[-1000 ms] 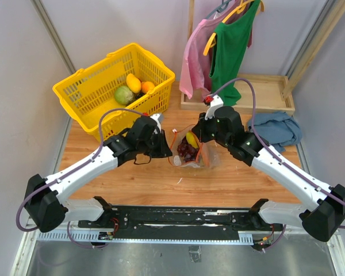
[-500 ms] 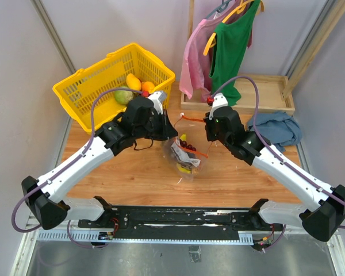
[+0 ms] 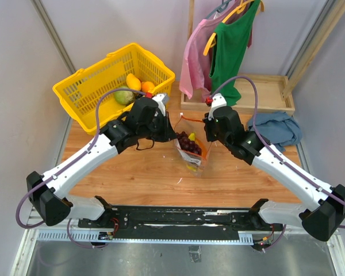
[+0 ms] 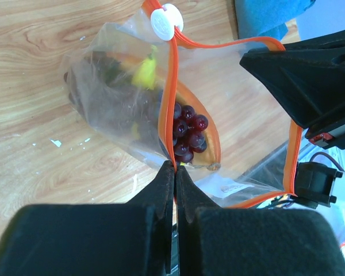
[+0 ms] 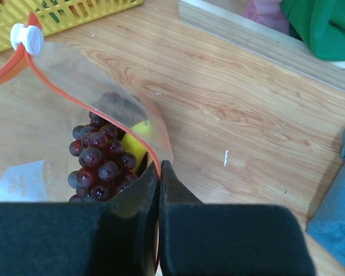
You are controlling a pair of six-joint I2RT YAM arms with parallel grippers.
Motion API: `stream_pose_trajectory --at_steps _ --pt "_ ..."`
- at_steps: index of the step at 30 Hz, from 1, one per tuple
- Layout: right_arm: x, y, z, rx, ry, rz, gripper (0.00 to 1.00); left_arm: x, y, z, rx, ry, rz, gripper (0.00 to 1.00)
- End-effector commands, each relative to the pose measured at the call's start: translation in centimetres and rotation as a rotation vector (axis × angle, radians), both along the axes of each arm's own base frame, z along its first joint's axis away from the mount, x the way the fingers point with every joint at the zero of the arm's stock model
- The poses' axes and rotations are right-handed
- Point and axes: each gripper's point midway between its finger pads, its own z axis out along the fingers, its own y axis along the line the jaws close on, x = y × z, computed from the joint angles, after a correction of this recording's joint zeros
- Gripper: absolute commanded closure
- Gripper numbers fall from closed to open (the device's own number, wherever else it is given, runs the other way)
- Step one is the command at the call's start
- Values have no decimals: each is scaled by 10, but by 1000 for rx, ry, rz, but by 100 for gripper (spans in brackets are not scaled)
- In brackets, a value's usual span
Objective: Place the food in the zip-top bag and seal the zipper
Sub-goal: Pick up the fake vegetable from the bin.
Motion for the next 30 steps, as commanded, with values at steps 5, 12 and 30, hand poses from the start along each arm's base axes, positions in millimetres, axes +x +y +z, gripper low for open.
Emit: stream_pose_trajectory --at_steps 5,12,30 --pt "3 14 25 122 -53 34 99 2 1 13 -35 -56 10 88" --pt "2 20 19 142 -29 53 99 11 11 25 -3 -100 46 61" --pt "3 21 9 126 -13 53 99 100 171 83 208 -263 418 25"
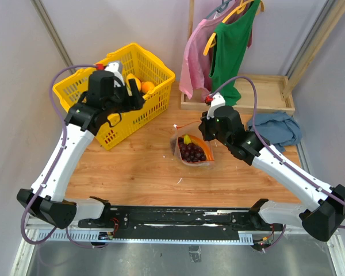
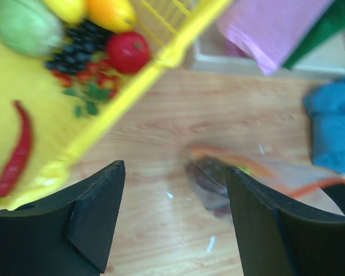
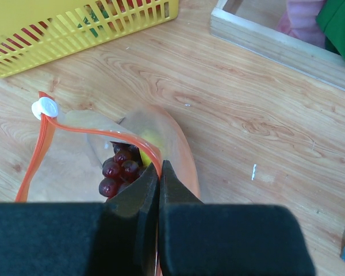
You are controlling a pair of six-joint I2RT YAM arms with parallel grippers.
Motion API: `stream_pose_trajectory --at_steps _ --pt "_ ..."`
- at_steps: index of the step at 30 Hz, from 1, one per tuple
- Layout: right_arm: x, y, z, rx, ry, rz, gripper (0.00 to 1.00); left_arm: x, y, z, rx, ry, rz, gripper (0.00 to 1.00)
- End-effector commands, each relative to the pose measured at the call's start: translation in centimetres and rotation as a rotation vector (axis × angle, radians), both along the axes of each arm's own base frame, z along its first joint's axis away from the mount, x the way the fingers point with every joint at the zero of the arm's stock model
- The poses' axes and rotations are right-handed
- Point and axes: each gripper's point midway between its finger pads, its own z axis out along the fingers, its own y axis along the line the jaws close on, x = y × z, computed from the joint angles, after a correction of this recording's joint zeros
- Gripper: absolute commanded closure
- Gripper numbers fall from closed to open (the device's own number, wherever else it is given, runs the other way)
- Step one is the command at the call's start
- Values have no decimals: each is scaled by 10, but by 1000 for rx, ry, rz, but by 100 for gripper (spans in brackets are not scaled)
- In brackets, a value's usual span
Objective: Place the food in the zip-top bag and seal the zipper
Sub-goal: Pick up the fake vegetable from the bin.
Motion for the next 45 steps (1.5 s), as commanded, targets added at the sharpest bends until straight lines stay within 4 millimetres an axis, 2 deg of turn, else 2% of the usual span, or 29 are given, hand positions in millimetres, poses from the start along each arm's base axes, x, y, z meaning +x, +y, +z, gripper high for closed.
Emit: stream_pose_trajectory --at_steps 1,3,8,9,10,13,21,26,29,32,34,36,39,41,45 --pt "5 -1 0 17 -10 -11 99 23 58 11 108 -37 111 24" --pt "5 -1 -1 16 -10 -11 99 38 78 1 119 -12 144 23" --pt "5 1 -1 22 -4 -1 99 72 122 -46 118 126 182 25" --pt "4 2 -3 26 3 4 99 81 131 -63 125 172 193 25" --pt "4 4 -3 31 7 6 99 84 135 -69 134 196 195 26" --pt "5 3 -7 23 12 1 99 97 152 -118 159 332 203 28" --pt "9 3 -15 9 26 2 99 108 167 -212 191 557 203 33" --pt "8 4 -19 19 40 10 99 109 170 -252 200 637 196 35" --pt "10 2 -18 22 39 4 99 100 173 -278 213 712 189 39" --pt "10 4 -20 40 47 13 99 103 175 -290 222 729 184 41" --pt "11 3 -19 43 48 14 99 103 186 -298 271 749 214 41" --pt "11 1 -19 45 46 5 99 101 188 -308 267 776 212 44" --pt "11 1 -22 47 55 6 99 101 177 -317 210 790 171 51" --pt "12 1 -19 51 51 7 99 100 177 -319 214 798 166 59" --pt "12 -3 -21 60 56 -3 99 111 165 -305 178 738 118 76"
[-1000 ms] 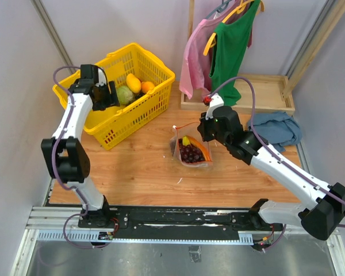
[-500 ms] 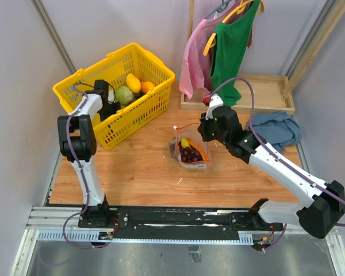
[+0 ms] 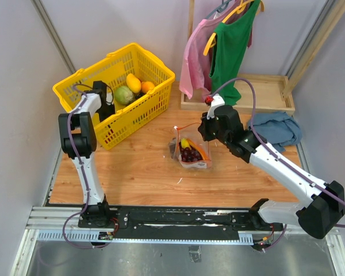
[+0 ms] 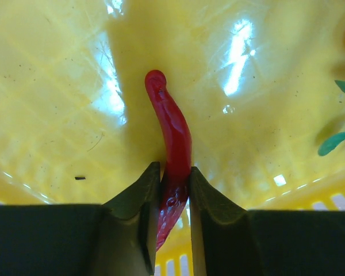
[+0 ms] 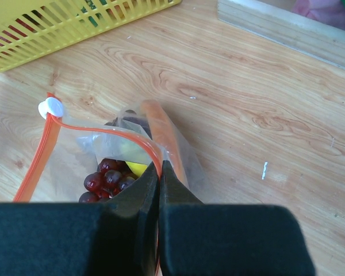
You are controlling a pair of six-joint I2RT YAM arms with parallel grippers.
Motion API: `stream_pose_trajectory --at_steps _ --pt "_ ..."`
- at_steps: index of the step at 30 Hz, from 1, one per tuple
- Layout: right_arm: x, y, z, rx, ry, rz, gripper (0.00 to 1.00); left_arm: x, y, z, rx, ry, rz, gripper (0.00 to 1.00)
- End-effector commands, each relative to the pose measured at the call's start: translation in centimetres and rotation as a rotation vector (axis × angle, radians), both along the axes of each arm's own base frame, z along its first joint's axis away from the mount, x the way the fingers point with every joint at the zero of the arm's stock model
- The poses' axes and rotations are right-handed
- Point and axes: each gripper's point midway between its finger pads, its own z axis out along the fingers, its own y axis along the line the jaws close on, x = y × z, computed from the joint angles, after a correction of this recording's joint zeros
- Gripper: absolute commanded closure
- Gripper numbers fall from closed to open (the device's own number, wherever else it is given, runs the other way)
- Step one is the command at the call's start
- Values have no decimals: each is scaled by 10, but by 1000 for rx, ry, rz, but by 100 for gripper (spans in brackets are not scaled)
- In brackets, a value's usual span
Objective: Place the food in the zip-top bag and seal the zipper
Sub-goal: Pick up the fake vegetable from the bin, then place the fake vegetable in the zipper food storage bag.
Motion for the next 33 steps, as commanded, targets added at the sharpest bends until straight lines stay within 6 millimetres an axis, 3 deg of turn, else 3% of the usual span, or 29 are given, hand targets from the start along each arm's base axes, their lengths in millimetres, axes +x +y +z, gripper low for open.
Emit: stream_pose_trajectory --at_steps 1,6,12,17,26,33 --pt "4 -2 0 39 -2 -15 99 16 -20 0 -70 -57 -64 78" --pt "5 -4 3 38 -9 -15 99 38 -19 38 -43 -225 -61 84" --pt "3 -3 1 54 0 -8 99 49 -15 95 -19 -387 -40 86" --pt "5 -5 6 40 -17 -10 99 57 -25 137 -76 -510 -18 87" --pt "4 -2 6 56 -7 -1 99 38 -47 226 -198 -712 -16 88" --pt "2 1 6 69 9 6 99 -11 -104 304 -263 -911 -191 88"
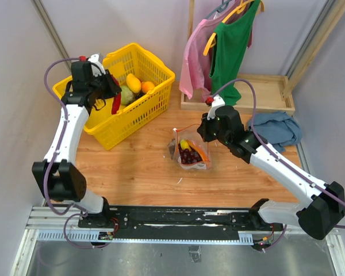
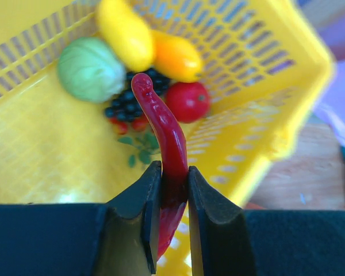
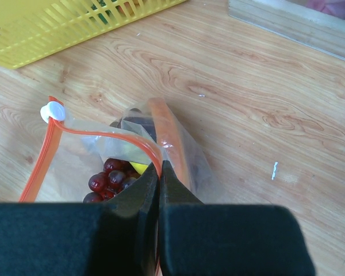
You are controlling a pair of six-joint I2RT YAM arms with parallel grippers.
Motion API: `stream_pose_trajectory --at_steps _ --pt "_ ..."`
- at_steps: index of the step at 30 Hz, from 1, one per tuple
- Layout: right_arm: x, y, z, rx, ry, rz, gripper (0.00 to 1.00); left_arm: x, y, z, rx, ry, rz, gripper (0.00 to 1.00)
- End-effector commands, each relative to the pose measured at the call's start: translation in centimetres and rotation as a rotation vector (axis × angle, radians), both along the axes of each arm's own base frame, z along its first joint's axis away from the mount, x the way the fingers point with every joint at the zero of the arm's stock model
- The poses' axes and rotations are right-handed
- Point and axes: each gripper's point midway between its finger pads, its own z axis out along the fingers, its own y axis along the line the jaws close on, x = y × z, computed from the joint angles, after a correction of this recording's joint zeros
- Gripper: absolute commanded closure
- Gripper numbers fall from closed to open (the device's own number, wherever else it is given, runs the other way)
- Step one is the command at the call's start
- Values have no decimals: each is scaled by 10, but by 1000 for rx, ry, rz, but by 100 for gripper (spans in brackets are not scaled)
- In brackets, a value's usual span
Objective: Place the food in the zip-top bag and seal the zipper
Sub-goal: Place the fake vegetable in the zipper food storage bag.
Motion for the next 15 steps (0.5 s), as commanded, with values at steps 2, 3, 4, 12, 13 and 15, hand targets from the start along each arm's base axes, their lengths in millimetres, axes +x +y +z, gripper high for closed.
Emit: stream_pose_trajectory --at_steps 2,3,4,12,13,15 --pt "6 -2 8 34 -8 -19 99 -44 -54 69 -19 -203 -162 88" --pt "5 -2 6 33 -3 -19 99 -52 -59 75 -25 -229 -177 88" --pt "5 -2 6 36 -1 -20 99 -60 -65 81 -34 -255 -197 88" --pt "2 2 16 58 -5 7 99 -129 -135 114 -118 -387 -453 88" --pt "1 3 17 61 -12 11 99 -136 -139 115 -128 -402 -472 88" --pt "1 3 20 71 -27 19 99 -150 -153 119 -156 -430 -521 88"
